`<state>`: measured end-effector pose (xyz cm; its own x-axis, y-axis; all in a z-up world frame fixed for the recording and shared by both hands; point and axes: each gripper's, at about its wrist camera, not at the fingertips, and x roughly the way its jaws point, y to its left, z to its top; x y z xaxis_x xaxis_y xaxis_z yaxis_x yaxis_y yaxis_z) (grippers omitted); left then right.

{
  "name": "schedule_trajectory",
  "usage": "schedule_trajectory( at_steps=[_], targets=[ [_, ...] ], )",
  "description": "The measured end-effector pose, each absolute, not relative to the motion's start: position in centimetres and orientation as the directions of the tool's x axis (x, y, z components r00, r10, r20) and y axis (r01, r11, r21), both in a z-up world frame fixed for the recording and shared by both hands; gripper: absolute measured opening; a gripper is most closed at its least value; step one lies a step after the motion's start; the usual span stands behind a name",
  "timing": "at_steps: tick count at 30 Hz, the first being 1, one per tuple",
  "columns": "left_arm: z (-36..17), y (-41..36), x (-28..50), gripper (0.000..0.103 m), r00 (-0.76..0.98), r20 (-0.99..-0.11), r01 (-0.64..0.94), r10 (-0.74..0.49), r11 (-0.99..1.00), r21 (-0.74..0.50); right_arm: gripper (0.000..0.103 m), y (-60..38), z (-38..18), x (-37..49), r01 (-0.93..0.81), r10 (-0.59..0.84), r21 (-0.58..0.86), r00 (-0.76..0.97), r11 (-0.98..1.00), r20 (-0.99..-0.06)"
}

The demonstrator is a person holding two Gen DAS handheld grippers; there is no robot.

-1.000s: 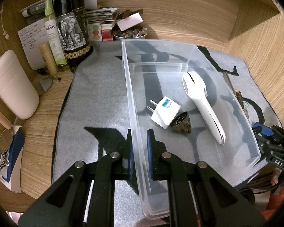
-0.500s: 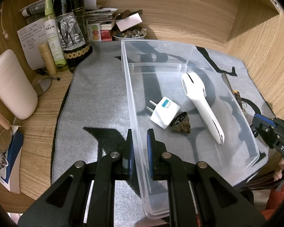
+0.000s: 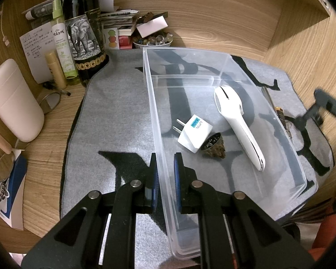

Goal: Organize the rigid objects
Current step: 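Carry the held black item into the clear box and release it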

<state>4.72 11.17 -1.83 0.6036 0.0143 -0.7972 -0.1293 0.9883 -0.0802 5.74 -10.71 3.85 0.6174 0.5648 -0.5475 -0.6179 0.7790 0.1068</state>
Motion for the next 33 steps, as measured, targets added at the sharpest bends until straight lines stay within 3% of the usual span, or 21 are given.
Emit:
schedule_trajectory(
  at_steps=[7, 22, 24, 26, 27, 33],
  targets=[
    [-1.8, 11.2, 4.7, 0.011, 0.604, -0.797, -0.129, 0.014, 0.988, -0.08, 0.014, -6.4, 5.0, 5.9, -0.697, 0.625, 0.083, 0.576, 0.712, -0.527],
    [-1.8, 10.9, 4.7, 0.011, 0.604, -0.797, -0.128, 0.014, 0.989, -0.08, 0.014, -0.4, 1.0, 7.4, -0.758, 0.623, 0.11, 0.433, 0.643, -0.652],
    [-1.8, 10.9, 4.7, 0.011, 0.604, -0.797, -0.129, 0.014, 0.988, -0.081, 0.018, -0.5, 0.8, 8.0, -0.735, 0.596, 0.104, 0.45, 0.67, -0.665],
    [-1.8, 10.8, 4.8, 0.011, 0.604, -0.797, -0.129, 0.012, 0.988, -0.083, 0.039, -0.9, 0.8, 8.5, -0.713, 0.587, 0.113, 0.464, 0.692, -0.664],
    [-1.8, 10.8, 4.8, 0.011, 0.604, -0.797, -0.129, 0.013, 0.988, -0.082, 0.043, -1.2, 0.8, 8.6, -0.708, 0.589, 0.117, 0.471, 0.697, -0.656],
    [-1.8, 10.8, 4.8, 0.011, 0.604, -0.797, -0.129, 0.013, 0.988, -0.082, 0.045, -1.8, 1.4, 8.4, -0.706, 0.585, 0.099, 0.492, 0.702, -0.645]
  ],
)
